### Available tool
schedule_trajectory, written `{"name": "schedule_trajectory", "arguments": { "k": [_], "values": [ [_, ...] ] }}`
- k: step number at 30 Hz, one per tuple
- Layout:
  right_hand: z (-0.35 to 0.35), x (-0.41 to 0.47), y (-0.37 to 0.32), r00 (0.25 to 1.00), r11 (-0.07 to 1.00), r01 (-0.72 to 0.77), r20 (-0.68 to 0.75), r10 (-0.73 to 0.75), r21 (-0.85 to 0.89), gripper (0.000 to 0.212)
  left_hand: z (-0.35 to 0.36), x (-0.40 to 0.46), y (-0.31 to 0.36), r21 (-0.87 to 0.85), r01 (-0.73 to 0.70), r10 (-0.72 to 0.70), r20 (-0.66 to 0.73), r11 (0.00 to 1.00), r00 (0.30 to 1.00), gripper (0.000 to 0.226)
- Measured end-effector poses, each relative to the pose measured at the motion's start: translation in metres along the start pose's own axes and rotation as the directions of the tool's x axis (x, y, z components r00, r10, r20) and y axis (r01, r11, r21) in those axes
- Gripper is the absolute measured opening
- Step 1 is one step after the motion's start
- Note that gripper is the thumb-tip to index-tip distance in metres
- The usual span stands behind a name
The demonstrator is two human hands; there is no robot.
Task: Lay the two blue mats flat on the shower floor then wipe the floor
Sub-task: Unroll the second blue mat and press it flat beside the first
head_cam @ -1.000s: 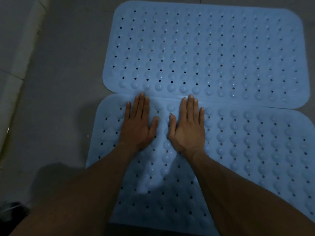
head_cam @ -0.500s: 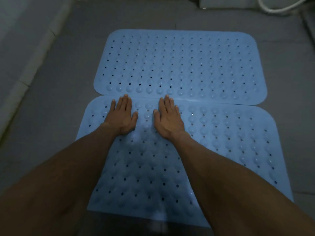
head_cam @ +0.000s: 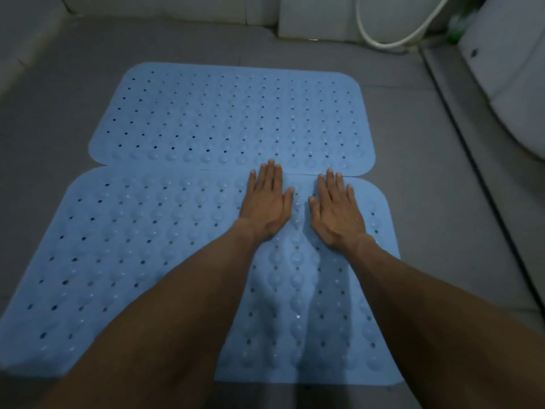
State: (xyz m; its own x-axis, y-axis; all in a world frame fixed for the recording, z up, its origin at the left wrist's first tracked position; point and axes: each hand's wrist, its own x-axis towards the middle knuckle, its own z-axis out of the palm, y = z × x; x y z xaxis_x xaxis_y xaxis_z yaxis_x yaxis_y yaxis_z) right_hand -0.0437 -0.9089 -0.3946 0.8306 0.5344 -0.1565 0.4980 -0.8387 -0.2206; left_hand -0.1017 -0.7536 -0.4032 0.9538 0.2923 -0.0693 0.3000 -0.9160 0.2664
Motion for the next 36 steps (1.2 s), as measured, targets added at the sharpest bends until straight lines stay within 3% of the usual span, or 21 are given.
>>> {"name": "schedule_trajectory", "arguments": {
  "k": [5,9,18,36],
  "values": [
    [0.010,0.004,0.025,0.999,0.999,-0.039,-0.037,0.039,-0.018,0.062,0.027,0.001,0.026,0.018,0.012,-0.012,0.004,1.000,1.000,0.064],
    [0.022,0.005,0.030,0.994,0.998,-0.056,-0.096,0.056,0.010,0.064,0.037,-0.002,0.024,0.044,-0.006,0.010,-0.093,0.999,0.996,0.067],
    [0.020,0.007,0.030,0.994,0.998,-0.061,-0.087,0.061,-0.003,0.064,0.034,0.001,0.026,0.051,0.010,-0.007,-0.052,0.999,0.999,0.063],
    [0.014,0.010,0.026,0.992,0.997,-0.070,-0.105,0.068,-0.017,0.061,0.027,0.005,0.030,0.038,0.006,-0.001,-0.122,0.999,0.993,0.059]
  ]
}}
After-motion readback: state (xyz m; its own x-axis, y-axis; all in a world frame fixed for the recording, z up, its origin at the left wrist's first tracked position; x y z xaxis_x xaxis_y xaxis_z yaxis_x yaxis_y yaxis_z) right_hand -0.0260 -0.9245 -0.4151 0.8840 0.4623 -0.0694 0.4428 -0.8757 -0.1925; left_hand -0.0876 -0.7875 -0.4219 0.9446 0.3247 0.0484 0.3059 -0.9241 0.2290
